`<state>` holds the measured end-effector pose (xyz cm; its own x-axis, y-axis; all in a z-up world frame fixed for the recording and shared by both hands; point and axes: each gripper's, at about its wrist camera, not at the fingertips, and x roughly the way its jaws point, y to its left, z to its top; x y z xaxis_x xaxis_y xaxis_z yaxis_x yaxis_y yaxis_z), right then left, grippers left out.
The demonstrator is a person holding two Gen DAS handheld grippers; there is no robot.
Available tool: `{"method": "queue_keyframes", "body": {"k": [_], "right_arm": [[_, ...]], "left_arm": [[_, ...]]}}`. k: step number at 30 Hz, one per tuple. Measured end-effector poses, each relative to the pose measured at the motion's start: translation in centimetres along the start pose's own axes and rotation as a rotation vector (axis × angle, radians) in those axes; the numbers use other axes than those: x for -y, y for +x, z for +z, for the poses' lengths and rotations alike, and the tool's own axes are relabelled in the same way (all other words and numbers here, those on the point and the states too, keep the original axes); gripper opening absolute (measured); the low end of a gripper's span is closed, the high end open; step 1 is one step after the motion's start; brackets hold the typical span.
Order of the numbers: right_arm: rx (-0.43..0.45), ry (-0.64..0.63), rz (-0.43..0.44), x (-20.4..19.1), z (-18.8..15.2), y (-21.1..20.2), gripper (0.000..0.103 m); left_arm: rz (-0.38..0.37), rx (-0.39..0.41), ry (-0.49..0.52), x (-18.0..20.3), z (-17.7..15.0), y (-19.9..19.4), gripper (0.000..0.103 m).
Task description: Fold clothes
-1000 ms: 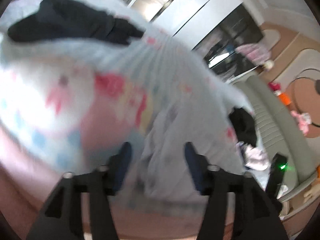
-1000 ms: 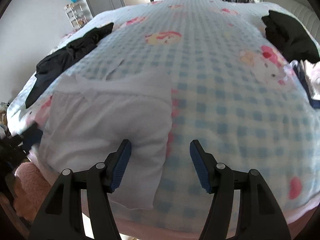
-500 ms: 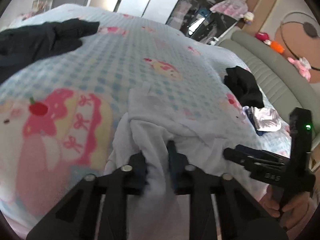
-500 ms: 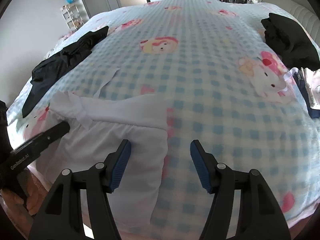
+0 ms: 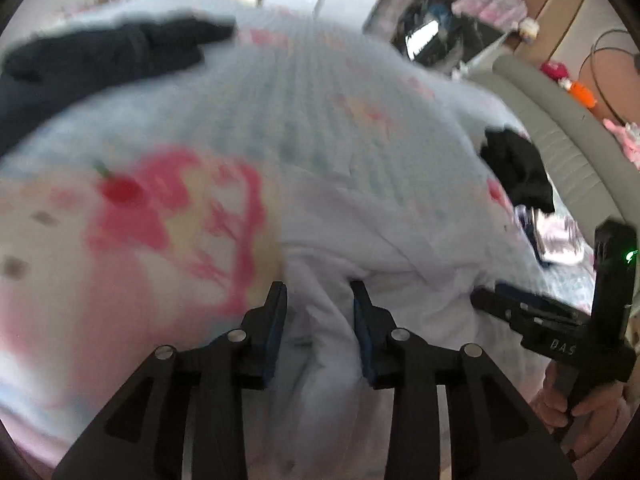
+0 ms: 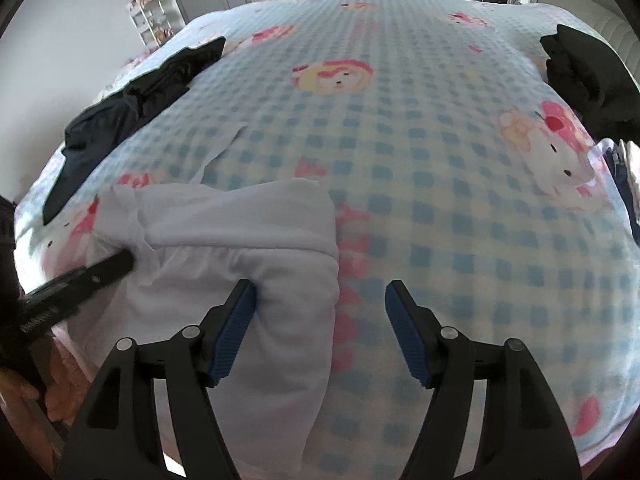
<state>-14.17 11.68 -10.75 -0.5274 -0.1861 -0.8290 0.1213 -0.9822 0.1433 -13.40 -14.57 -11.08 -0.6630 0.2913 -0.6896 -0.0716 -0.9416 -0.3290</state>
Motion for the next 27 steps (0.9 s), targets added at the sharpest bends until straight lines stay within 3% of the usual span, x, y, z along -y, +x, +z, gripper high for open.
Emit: {"method": "queue_keyframes", "body": {"k": [2, 4, 6, 9, 13, 15, 17, 21, 27], "right_arm": [[0.032, 0.004, 0.003, 0.5, -0.1, -1.0, 0.068], [0.059, 0.01, -0.007, 0.8, 0.4, -1.9, 0.068], [0.069, 0.024, 0.011, 0.7, 1.0, -2.4, 0.068], [0.072, -0.003, 0.031, -0.8, 1.6, -2.0, 0.068], [0.047, -0.054, 0.018, -2.5, 1.5, -0.3, 0.066], [0.029, -0.042, 0.006, -1.8, 1.0, 0.3, 0.066], [0.011, -0.031, -0.006, -1.2, 0.5, 0.9, 0.067], [-0.007, -0.007, -0.036, 0.0, -0.2, 1.4, 0.069], [0.067, 0.084, -0.011, 1.0, -0.1, -2.6, 0.069]], "left_arm": [[0.074, 0.113, 0.044, 0.5, 0.7, -2.6, 0.034], [0.048, 0.139, 0.069, 1.1, 1.3, -3.3, 0.033], [-0.029, 0.104, 0.091, 1.8, 1.6, -2.5, 0.033], [-0.074, 0.023, 0.131, 3.3, 1.1, 0.4, 0.034], [-0.026, -0.025, 0.129, 3.2, -0.1, 3.4, 0.034], [-0.009, -0.023, 0.089, 1.8, -0.1, 3.2, 0.036], [0.002, -0.012, 0.047, 0.1, -0.1, 2.8, 0.047], [0.022, 0.028, -0.03, -2.2, -0.4, 1.5, 0.047], [-0.071, 0.097, -0.029, -0.6, -1.0, -1.5, 0.046]]}}
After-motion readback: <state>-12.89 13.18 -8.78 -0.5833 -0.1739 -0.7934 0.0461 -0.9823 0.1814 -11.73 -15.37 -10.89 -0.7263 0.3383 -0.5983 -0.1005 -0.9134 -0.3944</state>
